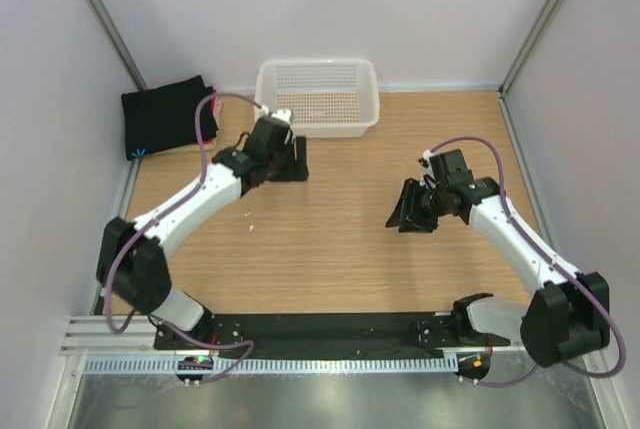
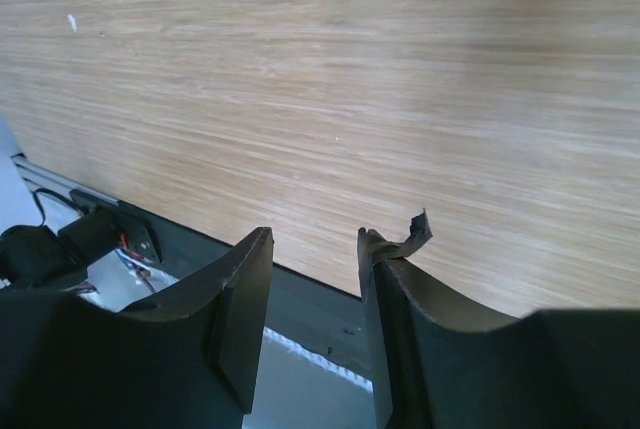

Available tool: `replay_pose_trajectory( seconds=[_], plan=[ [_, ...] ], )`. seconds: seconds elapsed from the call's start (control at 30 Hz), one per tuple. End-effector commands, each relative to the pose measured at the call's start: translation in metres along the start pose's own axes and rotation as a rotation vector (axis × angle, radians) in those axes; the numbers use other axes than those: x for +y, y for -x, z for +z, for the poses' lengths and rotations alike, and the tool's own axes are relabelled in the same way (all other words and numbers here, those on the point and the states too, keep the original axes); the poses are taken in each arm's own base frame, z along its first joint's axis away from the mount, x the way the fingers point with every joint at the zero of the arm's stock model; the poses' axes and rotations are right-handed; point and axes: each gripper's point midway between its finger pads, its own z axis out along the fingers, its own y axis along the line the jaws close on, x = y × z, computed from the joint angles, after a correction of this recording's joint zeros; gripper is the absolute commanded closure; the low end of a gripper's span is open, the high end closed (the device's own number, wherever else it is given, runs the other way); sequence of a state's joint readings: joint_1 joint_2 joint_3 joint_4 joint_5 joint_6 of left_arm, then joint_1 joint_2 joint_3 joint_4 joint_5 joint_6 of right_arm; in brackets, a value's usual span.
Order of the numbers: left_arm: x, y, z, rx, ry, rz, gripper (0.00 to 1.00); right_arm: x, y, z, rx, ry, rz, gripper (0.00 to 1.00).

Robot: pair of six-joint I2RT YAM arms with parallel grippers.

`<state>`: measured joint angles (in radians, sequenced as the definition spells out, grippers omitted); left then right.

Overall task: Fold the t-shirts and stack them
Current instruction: Neatly place the folded tshirt to the corner

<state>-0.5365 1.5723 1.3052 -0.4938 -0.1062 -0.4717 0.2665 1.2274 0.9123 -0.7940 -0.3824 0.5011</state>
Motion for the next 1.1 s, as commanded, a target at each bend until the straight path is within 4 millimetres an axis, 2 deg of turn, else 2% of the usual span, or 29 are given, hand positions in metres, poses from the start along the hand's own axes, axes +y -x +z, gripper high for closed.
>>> replay_pose_trajectory(
  seconds=[0.0, 0.03, 0.07, 0.1, 0.13, 0.17, 0.2, 0.23, 0.27, 0.3, 0.33, 0.37, 0.4, 0.43, 0.47, 0.5, 0.53, 0.57, 0.6, 0.63, 0.7, 0.73, 0.8, 0.87, 0.93, 0.97, 1.07],
  plan=[
    [-0.047, -0.042, -0.057, 0.041, -0.217, -0.098, 0.33, 0.017, -0.001, 0.004, -0.095, 0.152, 0.104, 0.53],
    [-0.043, -0.073, -0.058, 0.094, -0.227, -0.099, 0.33, 0.024, 0.004, 0.005, -0.139, 0.209, 0.102, 0.53],
    [-0.051, -0.08, -0.065, 0.087, -0.276, -0.104, 0.32, 0.025, 0.002, 0.007, -0.151, 0.238, 0.123, 0.53],
    [-0.063, -0.084, -0.09, 0.072, -0.377, -0.117, 0.31, 0.029, -0.003, 0.01, -0.175, 0.308, 0.184, 0.52],
    [-0.055, -0.113, -0.088, 0.122, -0.381, -0.149, 0.3, 0.031, -0.005, 0.011, -0.189, 0.347, 0.207, 0.51],
    [-0.06, -0.113, -0.098, 0.09, -0.436, -0.171, 0.3, 0.034, -0.007, 0.01, -0.206, 0.398, 0.236, 0.5],
    [-0.06, -0.122, -0.104, 0.083, -0.477, -0.182, 0.28, 0.024, -0.02, 0.019, -0.213, 0.424, 0.272, 0.49],
    [-0.053, -0.135, -0.117, 0.058, -0.512, -0.23, 0.27, 0.036, -0.01, 0.01, -0.276, 0.521, 0.297, 0.47],
    [-0.051, -0.136, -0.121, 0.018, -0.54, -0.255, 0.25, 0.031, -0.017, 0.011, -0.308, 0.567, 0.324, 0.44],
    [-0.05, -0.129, -0.141, -0.063, -0.602, -0.279, 0.23, 0.027, -0.021, 0.011, -0.323, 0.58, 0.343, 0.41],
    [-0.04, -0.152, -0.132, -0.033, -0.592, -0.337, 0.22, 0.021, -0.021, 0.013, -0.356, 0.579, 0.365, 0.31],
    [-0.038, -0.155, -0.135, -0.057, -0.622, -0.357, 0.21, 0.008, -0.031, 0.024, -0.349, 0.564, 0.399, 0.2],
    [-0.04, -0.151, -0.143, -0.106, -0.673, -0.388, 0.19, 0.009, -0.031, 0.017, -0.388, 0.601, 0.4, 0.01],
    [-0.036, -0.147, -0.155, -0.175, -0.721, -0.42, 0.17, 0.004, -0.032, 0.019, -0.401, 0.609, 0.447, 0.0],
    [-0.03, -0.161, -0.149, -0.165, -0.728, -0.472, 0.15, -0.01, -0.043, 0.033, -0.389, 0.596, 0.487, 0.0],
    [-0.027, -0.165, -0.149, -0.179, -0.745, -0.495, 0.14, -0.017, -0.049, 0.039, -0.374, 0.573, 0.511, 0.0],
    [-0.025, -0.158, -0.165, -0.256, -0.815, -0.513, 0.13, -0.013, -0.046, 0.031, -0.42, 0.598, 0.452, 0.0],
    [-0.024, -0.16, -0.166, -0.256, -0.834, -0.56, 0.13, -0.013, -0.046, 0.029, -0.433, 0.602, 0.438, 0.0],
    [-0.02, -0.168, -0.159, -0.25, -0.83, -0.584, 0.12, -0.022, -0.054, 0.037, -0.404, 0.554, 0.463, 0.0],
    [-0.026, -0.167, -0.163, -0.237, -0.863, -0.572, 0.12, -0.019, -0.052, 0.031, -0.433, 0.578, 0.442, 0.0],
    [-0.035, -0.181, -0.153, -0.15, -0.885, -0.546, 0.12, -0.029, -0.059, 0.036, -0.417, 0.536, 0.463, 0.0],
    [-0.042, -0.172, -0.161, -0.192, -0.949, -0.539, 0.12, -0.03, -0.06, 0.036, -0.42, 0.535, 0.465, 0.0],
    [-0.042, -0.177, -0.155, -0.167, -0.969, -0.591, 0.12, -0.035, -0.07, 0.043, -0.37, 0.503, 0.48, 0.0],
    [-0.038, -0.186, -0.145, -0.152, -0.949, -0.615, 0.11, -0.034, -0.075, 0.045, -0.335, 0.496, 0.467, 0.0],
    [-0.037, -0.184, -0.147, -0.169, -0.951, -0.608, 0.11, -0.03, -0.078, 0.044, -0.322, 0.516, 0.436, 0.0],
    [-0.034, -0.19, -0.143, -0.148, -0.925, -0.61, 0.11, -0.028, -0.078, 0.042, -0.323, 0.528, 0.424, 0.0],
    [-0.032, -0.187, -0.15, -0.169, -0.941, -0.619, 0.11, -0.012, -0.073, 0.028, -0.347, 0.618, 0.384, 0.0]
  ],
)
